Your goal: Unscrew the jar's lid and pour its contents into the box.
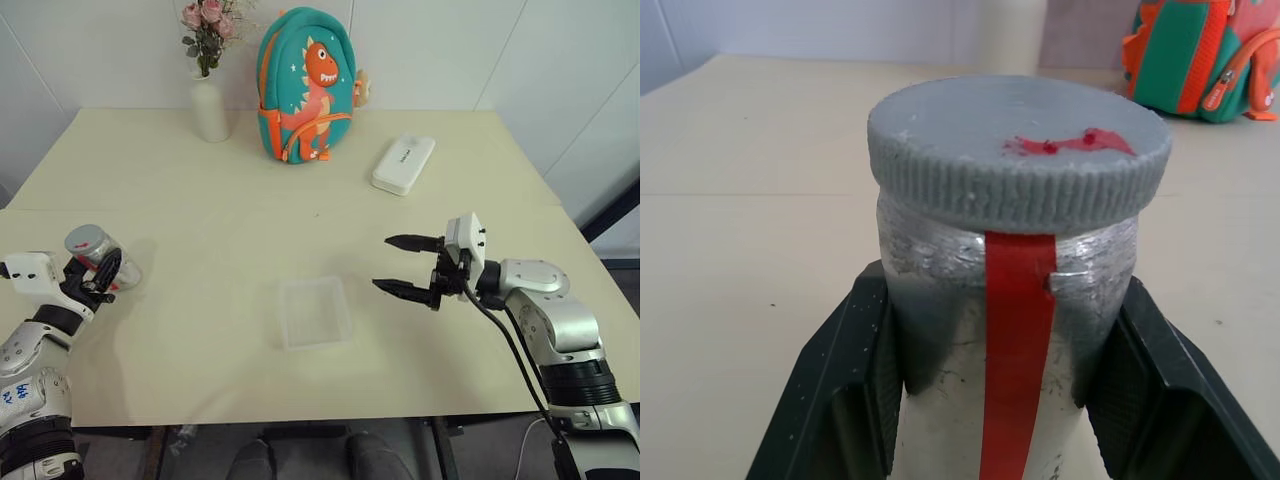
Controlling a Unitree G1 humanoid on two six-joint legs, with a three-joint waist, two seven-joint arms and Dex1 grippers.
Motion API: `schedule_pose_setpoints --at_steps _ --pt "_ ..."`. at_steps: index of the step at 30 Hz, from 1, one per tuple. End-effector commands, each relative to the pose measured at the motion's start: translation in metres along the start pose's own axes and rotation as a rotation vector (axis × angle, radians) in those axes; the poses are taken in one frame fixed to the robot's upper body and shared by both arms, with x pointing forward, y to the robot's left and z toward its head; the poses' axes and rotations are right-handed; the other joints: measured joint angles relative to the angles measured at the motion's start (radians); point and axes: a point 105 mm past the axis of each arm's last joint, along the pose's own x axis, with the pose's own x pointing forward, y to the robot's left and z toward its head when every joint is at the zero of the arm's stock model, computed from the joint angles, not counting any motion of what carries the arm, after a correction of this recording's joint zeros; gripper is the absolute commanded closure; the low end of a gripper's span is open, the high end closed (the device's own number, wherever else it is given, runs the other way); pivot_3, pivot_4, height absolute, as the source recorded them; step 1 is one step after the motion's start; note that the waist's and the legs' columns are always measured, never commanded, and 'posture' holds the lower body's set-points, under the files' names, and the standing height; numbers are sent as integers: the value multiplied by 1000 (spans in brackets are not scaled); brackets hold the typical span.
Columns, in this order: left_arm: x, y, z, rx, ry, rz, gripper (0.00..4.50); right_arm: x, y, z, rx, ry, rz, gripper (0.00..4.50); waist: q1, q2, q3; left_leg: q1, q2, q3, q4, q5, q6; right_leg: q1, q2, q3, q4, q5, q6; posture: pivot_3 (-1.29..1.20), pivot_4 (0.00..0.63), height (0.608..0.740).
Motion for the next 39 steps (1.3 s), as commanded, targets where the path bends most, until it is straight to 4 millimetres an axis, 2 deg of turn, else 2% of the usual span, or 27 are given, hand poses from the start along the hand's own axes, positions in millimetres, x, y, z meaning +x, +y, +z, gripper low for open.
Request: schedule_pose_setpoints --at_steps 1,4,6,9,12,16,17,21,26,28,39 --pt "12 -33 47 29 -85 -191 2508 6 -2 39 -90 -90 -28 0 0 0 0 0 0 0 0 0 0 0 0 0 0 0 0 0 150 740" --pt "19 -65 61 9 -65 -348 2508 18 -2 56 -114 -134 -63 0 0 0 0 0 0 -1 0 0 0 0 0 0 1 0 0 0 150 740" --pt "27 -96 70 18 -50 -492 2508 28 -1 69 -109 -173 -99 0 0 0 0 0 0 -1 0 0 -1 0 0 0 1 0 0 0 150 740" --pt "34 -129 78 24 -51 -648 2508 39 3 82 -87 -209 -140 0 1 0 0 0 0 -1 0 1 -1 0 0 -1 0 0 0 0 150 740" --pt "38 -173 81 37 -46 -865 2508 52 12 99 -41 -248 -177 0 1 0 0 -1 0 -1 -1 1 -1 -1 0 -1 0 0 0 0 150 740" --pt "36 -208 82 61 -55 -1049 2508 57 13 112 18 -261 -240 0 -3 0 0 -1 0 -1 -1 1 -1 -2 0 -1 0 0 0 0 150 740" --pt "36 -212 82 65 -56 -1072 2508 58 13 113 30 -259 -251 0 -4 0 0 -1 0 -1 -1 1 -1 -2 0 -1 0 0 0 0 150 740" --pt "37 -246 80 98 -92 -1238 2508 69 12 116 102 -226 -327 0 0 0 0 -1 0 -1 -2 1 -1 -3 1 -1 1 -1 -1 0 150 740" --pt "47 -255 77 113 -104 -1260 2508 72 17 121 135 -230 -329 0 -2 0 0 -2 0 -1 -2 1 -1 -3 0 0 0 -1 -1 0 150 740" --pt "53 -259 76 129 -121 -1266 2508 76 19 117 142 -206 -338 0 -1 0 0 -2 0 -1 -2 1 -1 -3 1 0 0 -1 -1 0 150 740" --pt "55 -269 71 172 -74 -1327 2508 84 28 107 119 -139 -302 0 -2 0 0 -3 0 -1 -3 1 0 -4 1 0 0 -1 -1 0 150 740"
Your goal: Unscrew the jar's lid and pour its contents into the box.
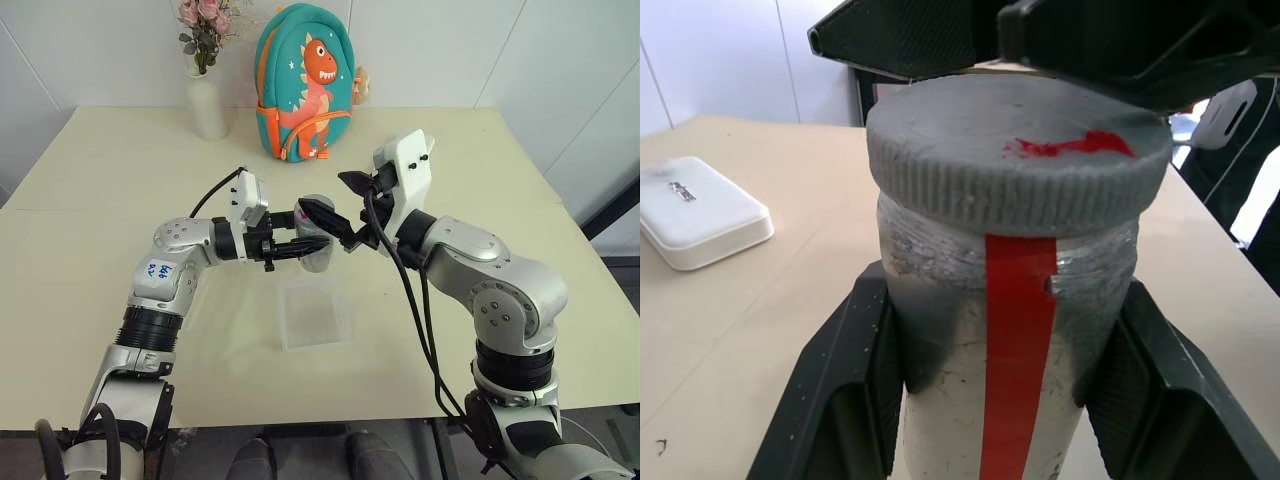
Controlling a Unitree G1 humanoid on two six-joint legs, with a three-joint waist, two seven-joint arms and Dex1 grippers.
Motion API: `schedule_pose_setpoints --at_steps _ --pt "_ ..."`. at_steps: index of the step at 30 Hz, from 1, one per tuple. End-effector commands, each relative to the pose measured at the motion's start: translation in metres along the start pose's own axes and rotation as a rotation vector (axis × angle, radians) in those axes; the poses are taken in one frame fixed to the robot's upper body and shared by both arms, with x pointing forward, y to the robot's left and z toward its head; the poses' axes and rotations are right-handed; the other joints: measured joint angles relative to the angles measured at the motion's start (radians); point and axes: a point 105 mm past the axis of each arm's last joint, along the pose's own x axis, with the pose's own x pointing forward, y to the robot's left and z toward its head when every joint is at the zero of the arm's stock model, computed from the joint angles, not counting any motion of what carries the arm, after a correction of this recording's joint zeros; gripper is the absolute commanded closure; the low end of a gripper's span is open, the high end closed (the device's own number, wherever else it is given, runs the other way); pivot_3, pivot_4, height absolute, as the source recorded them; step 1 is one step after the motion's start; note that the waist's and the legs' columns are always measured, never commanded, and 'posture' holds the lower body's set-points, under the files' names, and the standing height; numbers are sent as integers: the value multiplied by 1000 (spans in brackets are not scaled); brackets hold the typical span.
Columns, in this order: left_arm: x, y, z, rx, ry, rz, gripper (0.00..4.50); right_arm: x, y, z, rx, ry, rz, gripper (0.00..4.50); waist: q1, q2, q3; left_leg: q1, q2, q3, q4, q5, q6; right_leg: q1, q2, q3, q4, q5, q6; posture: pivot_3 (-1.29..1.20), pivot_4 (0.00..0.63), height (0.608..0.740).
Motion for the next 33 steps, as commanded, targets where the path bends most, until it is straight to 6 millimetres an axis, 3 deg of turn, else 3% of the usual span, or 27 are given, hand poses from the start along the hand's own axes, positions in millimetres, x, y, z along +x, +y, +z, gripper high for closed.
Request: schedule_pose_setpoints --at_steps 1,9,23,29,33 --pt "4 0 19 68 -11 -24 2508 -1 9 10 -54 -41 34 0 1 0 0 0 0 0 0 0 0 0 0 0 0 0 0 0 150 740" --pt "5 -5 24 67 -18 -29 2508 -1 22 1 -64 -27 103 0 1 0 0 0 0 0 0 0 0 0 0 0 0 0 0 0 150 740" --pt "4 -11 22 42 -9 -35 2508 -3 11 11 -98 -91 58 0 1 0 0 0 0 0 -1 0 0 0 0 0 -1 0 0 0 150 740" --pt "5 -10 25 42 -15 -30 2508 -3 12 6 -99 -77 65 0 1 0 0 0 0 0 -1 0 0 0 0 0 -1 0 0 0 150 740" --pt "4 -9 25 44 -13 -22 2508 -4 19 1 -82 -60 99 966 1 0 0 0 0 0 -1 0 0 0 0 0 -1 0 0 0 150 740"
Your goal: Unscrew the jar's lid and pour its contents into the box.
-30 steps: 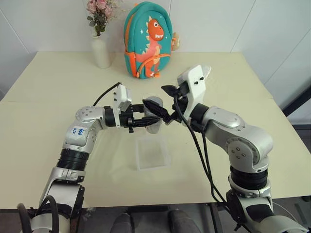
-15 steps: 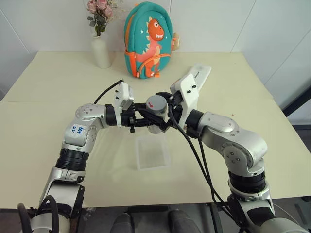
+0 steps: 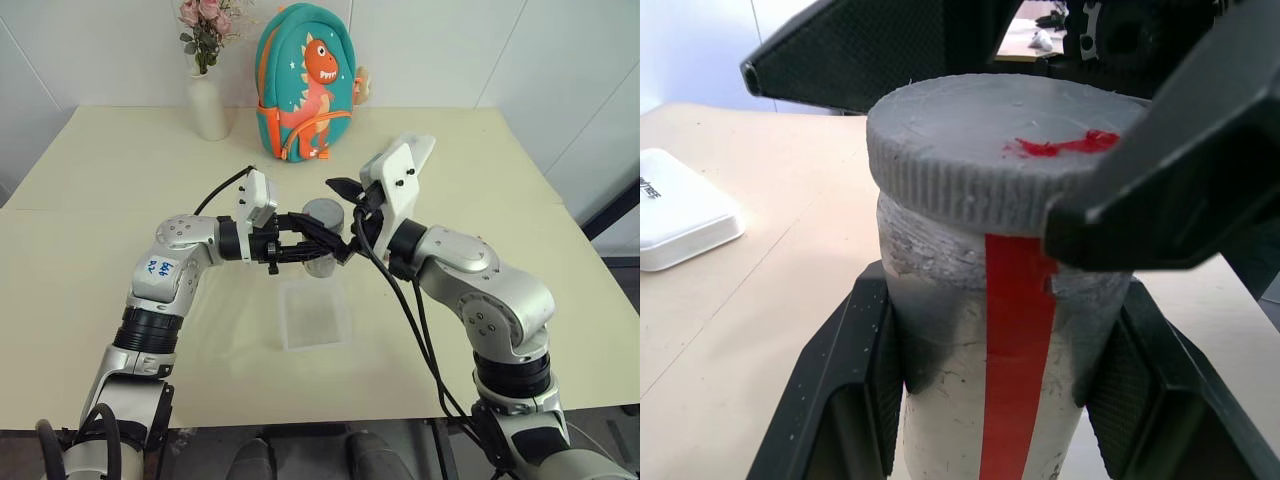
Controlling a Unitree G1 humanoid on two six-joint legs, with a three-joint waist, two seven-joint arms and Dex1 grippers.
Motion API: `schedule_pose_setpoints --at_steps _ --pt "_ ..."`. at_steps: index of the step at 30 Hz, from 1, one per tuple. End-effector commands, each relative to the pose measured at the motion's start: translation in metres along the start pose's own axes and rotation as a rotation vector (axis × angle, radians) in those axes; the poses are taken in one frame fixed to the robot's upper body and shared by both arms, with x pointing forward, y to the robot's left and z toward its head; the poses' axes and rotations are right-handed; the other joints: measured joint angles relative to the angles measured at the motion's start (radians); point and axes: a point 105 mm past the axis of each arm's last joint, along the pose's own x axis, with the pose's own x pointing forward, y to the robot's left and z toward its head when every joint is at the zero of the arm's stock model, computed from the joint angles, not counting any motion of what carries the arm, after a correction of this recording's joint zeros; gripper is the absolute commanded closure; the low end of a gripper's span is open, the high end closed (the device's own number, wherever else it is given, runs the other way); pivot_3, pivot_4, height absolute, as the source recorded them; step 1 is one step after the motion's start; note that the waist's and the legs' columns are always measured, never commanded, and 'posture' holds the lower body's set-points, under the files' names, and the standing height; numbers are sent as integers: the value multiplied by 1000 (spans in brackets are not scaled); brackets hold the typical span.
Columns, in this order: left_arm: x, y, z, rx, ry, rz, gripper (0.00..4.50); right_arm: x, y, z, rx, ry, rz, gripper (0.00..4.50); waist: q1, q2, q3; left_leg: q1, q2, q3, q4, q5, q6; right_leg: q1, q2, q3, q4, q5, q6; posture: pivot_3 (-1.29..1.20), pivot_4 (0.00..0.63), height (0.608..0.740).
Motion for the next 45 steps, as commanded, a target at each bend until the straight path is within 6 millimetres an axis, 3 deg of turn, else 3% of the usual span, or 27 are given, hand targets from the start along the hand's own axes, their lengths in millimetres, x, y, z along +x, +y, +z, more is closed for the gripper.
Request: schedule_pose_setpoints --at_steps 1,3,15,21,32,41,45 --pt "-2 -1 15 53 -32 0 2508 -4 10 8 -17 -31 38 1310 0 0 0 0 0 0 0 0 0 0 0 0 0 0 0 0 150 740" --pt "-2 -1 15 53 -33 3 2508 -6 13 5 -15 -20 55 1943 1 0 0 0 0 0 0 0 0 0 0 0 0 0 0 0 150 740" --pt "-6 -9 17 3 -54 -39 2508 -11 28 20 -50 -112 199 1926 0 0 0 0 0 0 -1 0 0 0 0 0 -1 0 0 0 150 740" --pt "-13 -20 19 -8 -69 -130 2508 -32 56 28 -57 -155 542 1926 1 0 0 0 0 0 -2 0 0 1 0 0 -3 0 0 0 150 740" --pt "-10 -25 16 32 -23 -236 2508 -35 49 29 -48 -192 793 1926 1 1 1 0 0 0 -3 0 0 1 0 -1 -5 0 0 0 150 740" --pt "-7 -17 17 80 -11 -218 2508 -24 41 14 -109 -106 793 1926 1 2 2 0 0 0 -3 0 0 1 0 -1 -6 0 0 0 150 740" --pt "-5 -17 18 93 -13 -207 2508 -20 40 15 -127 -112 750 604 1 2 2 0 0 0 -3 0 0 1 0 -1 -5 0 0 0 150 740"
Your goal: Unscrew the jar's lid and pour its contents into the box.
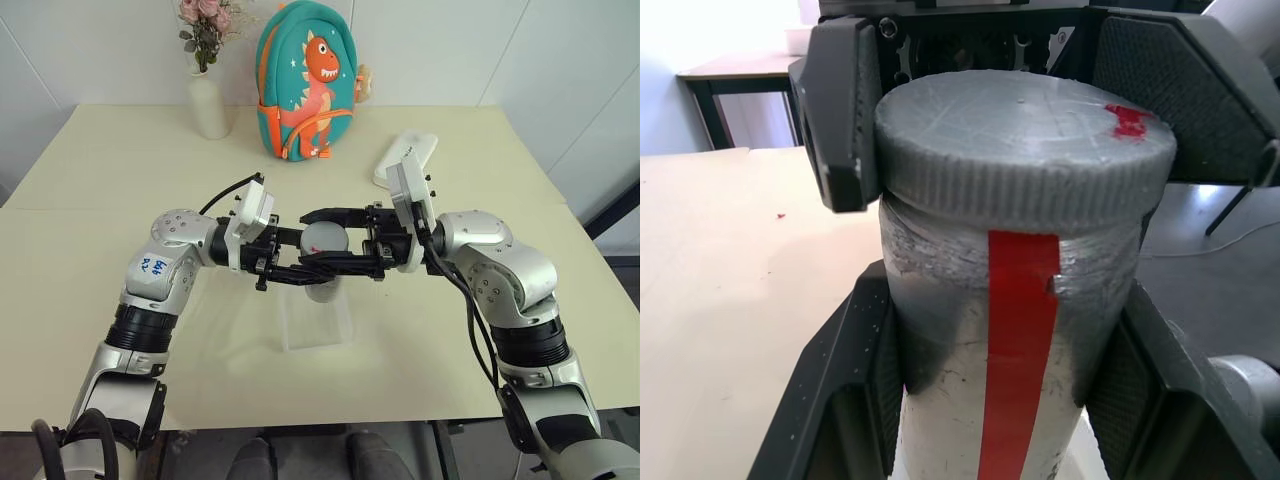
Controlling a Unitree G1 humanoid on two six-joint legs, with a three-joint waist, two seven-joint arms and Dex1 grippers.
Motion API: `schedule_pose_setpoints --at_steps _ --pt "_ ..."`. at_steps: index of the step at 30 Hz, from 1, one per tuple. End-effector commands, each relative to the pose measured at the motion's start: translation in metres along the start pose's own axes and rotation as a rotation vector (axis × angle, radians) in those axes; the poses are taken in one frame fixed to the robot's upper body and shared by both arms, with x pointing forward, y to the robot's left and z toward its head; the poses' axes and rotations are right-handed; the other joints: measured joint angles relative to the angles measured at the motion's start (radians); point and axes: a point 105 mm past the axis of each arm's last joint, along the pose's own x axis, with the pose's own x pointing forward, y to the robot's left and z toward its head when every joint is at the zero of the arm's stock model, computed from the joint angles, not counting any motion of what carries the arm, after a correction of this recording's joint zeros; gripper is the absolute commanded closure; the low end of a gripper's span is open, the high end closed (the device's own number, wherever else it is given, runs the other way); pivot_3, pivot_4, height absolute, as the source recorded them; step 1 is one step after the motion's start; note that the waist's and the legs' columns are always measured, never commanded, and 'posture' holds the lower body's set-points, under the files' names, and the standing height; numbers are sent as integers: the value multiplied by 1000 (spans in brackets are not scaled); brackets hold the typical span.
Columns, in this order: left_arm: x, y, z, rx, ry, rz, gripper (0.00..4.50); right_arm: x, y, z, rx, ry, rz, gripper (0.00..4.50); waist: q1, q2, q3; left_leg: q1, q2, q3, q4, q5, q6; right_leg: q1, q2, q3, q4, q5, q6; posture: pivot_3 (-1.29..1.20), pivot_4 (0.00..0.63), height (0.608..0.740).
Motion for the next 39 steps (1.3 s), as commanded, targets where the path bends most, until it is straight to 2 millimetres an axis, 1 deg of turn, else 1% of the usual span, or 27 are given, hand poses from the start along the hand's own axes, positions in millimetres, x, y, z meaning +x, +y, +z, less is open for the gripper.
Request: schedule_pose_setpoints --at_steps 1,2,10,12,20,26,33,36,39 --pt "-2 9 9 35 -1 61 2508 13 13 15 -86 -34 66 227 -1 0 0 0 0 0 0 0 0 0 0 0 0 0 0 0 150 740" --pt "-1 9 9 39 1 63 2508 13 12 16 -92 -35 52 36 -1 0 0 0 0 0 0 0 0 0 0 0 0 0 0 0 150 740" --pt "2 7 7 50 4 68 2508 12 5 20 -126 -28 -61 36 1 0 0 0 0 0 0 0 0 0 0 0 0 0 0 0 150 740" --pt "4 6 6 51 6 65 2508 12 1 19 -129 -16 -106 36 1 0 0 0 0 0 0 0 0 0 0 0 1 0 0 0 150 740" --pt "9 5 8 48 -7 58 2508 16 -5 14 -117 -9 -191 36 2 0 0 0 0 0 1 0 0 0 0 0 1 0 0 0 150 740" --pt "13 3 11 47 -26 45 2508 12 -14 7 -101 -1 -250 36 1 0 0 0 0 0 1 0 0 0 0 0 1 0 0 0 150 740" --pt "12 -2 11 39 -38 37 2508 -1 -26 5 -114 34 -313 36 1 0 0 0 0 0 1 0 0 0 0 0 1 0 0 0 150 740" --pt "9 -5 11 34 -38 44 2508 -11 -33 3 -122 60 -356 36 1 0 0 0 0 0 1 0 0 0 0 0 1 0 0 0 150 740" --pt "7 -5 9 24 -36 59 2508 -19 -35 3 -126 79 -376 36 1 0 0 0 0 0 1 0 0 0 0 0 2 0 0 0 150 740"
